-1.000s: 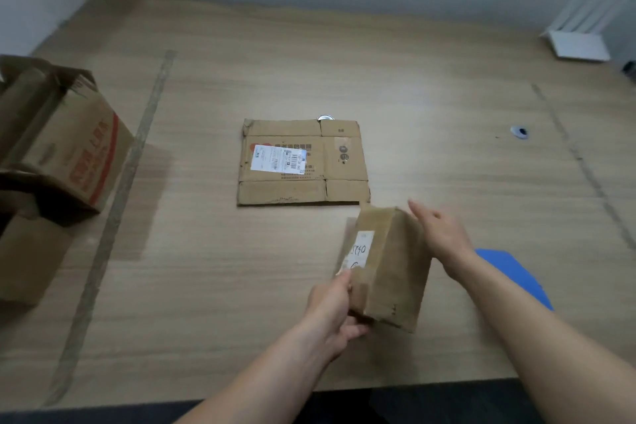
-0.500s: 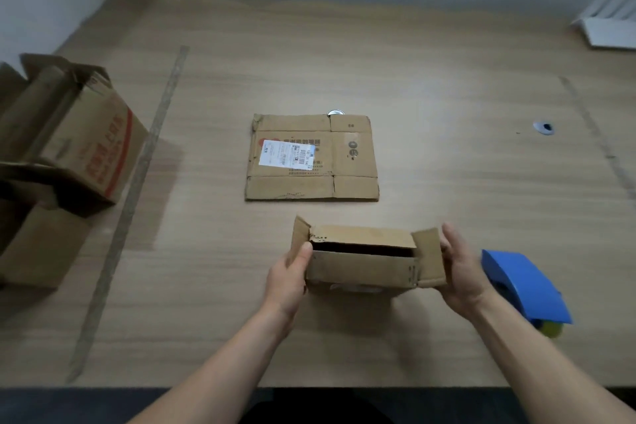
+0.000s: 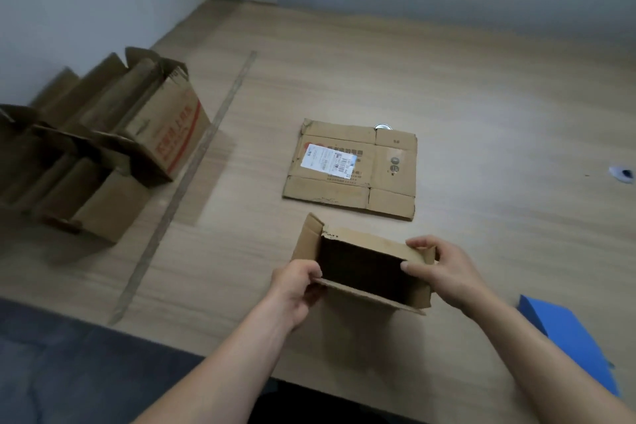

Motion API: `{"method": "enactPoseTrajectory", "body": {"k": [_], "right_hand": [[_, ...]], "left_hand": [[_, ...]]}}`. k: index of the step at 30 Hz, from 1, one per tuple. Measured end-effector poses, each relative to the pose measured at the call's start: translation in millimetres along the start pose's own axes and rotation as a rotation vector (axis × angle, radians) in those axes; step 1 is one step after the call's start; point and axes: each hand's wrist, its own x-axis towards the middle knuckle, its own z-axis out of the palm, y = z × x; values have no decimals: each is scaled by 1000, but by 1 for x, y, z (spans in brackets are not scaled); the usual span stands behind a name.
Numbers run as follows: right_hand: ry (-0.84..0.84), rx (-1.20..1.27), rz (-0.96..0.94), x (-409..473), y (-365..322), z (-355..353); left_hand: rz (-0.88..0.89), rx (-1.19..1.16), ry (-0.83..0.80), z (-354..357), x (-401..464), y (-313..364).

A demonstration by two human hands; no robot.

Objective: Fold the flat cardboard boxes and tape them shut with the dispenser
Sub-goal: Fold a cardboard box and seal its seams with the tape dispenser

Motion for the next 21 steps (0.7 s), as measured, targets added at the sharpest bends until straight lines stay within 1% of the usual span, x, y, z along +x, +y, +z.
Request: {"method": "enactPoseTrajectory", "body": {"k": [4, 8, 11, 15, 19, 21], "right_hand": [[-25, 60, -11, 11, -35, 16], [-57, 128, 41, 33, -71, 51], [-91, 142, 37, 49, -111, 83], [-132, 189, 26, 70, -172, 131], [-259, 209, -33, 90, -242, 192], [-304, 144, -67, 99, -275, 224]], "left_hand": [[78, 415, -50, -48, -3, 14], [259, 619, -79, -81, -10, 38], [302, 575, -15, -109, -15, 64], [239, 357, 96, -158, -4, 105], [252, 222, 188, -215, 21, 143], [260, 113, 220, -242, 32, 158]]}}
